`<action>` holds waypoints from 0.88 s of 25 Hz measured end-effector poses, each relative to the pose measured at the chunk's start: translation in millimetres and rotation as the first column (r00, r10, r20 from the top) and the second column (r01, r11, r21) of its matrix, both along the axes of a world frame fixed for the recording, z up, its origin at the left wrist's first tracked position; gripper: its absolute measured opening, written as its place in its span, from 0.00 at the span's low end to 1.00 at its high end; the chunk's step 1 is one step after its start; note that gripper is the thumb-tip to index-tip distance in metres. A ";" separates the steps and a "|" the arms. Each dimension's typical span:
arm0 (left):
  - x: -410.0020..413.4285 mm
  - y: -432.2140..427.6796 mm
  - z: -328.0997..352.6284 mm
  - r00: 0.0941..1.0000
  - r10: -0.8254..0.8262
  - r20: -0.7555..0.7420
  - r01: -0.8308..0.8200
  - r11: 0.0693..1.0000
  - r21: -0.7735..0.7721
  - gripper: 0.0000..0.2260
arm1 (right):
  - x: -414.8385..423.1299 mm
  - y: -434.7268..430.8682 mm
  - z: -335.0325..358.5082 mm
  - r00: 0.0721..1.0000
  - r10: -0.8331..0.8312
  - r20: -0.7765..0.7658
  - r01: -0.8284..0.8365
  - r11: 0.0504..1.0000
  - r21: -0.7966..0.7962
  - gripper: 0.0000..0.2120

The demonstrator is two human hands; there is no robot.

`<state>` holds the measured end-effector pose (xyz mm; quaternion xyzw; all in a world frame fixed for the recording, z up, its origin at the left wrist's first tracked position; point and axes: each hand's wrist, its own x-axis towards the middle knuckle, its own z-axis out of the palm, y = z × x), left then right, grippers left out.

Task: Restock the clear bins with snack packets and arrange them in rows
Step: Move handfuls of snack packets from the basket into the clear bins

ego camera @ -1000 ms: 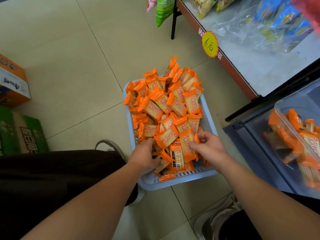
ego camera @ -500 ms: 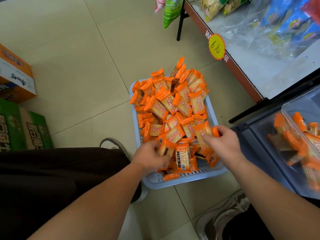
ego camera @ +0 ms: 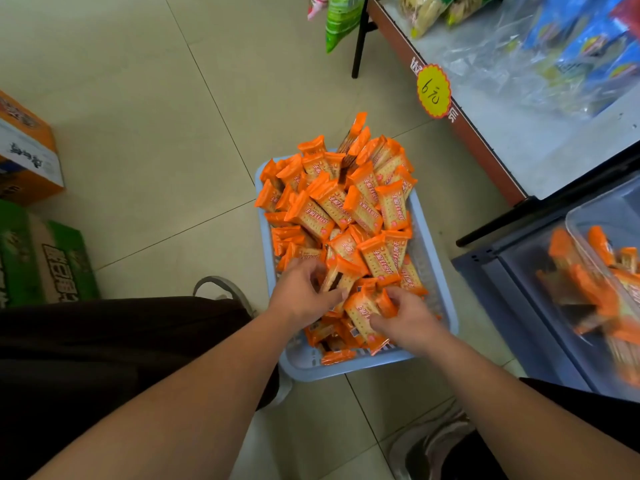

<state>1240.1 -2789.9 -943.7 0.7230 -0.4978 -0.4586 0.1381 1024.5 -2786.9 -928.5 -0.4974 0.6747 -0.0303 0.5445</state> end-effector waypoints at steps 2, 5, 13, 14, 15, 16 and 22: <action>2.3 -2.6 -1.7 1.000 0.021 0.010 -0.022 1.000 0.020 0.38 | 2.0 1.4 -5.5 1.000 0.031 0.000 -0.031 1.000 0.004 0.25; 2.4 -3.4 -10.9 1.000 -0.021 -0.015 0.022 0.995 0.094 0.45 | 4.1 -2.0 -10.9 0.998 -0.015 0.053 0.012 0.999 0.053 0.32; 5.6 0.0 -16.4 0.985 -0.145 0.092 0.127 0.977 0.171 0.50 | 1.6 -7.4 -19.3 0.998 0.032 0.059 -0.041 0.988 0.149 0.47; 2.2 2.0 -14.6 0.987 -0.142 0.073 0.128 0.976 0.175 0.47 | 1.9 -5.3 -22.5 0.994 0.105 0.014 -0.106 0.983 0.149 0.49; -1.0 4.1 -13.3 0.987 -0.150 0.062 0.138 0.976 0.169 0.42 | 2.9 -3.4 -23.9 0.989 0.147 -0.017 -0.143 0.977 0.156 0.51; -4.0 6.0 -10.4 0.987 -0.151 0.054 0.141 0.978 0.156 0.36 | 3.5 -2.2 -24.8 0.989 0.145 -0.014 -0.141 0.976 0.164 0.52; 11.3 0.0 9.5 0.995 0.098 0.020 -0.098 0.995 -0.007 0.24 | 3.7 -6.4 -26.2 0.996 -0.019 0.090 -0.001 0.975 0.222 0.46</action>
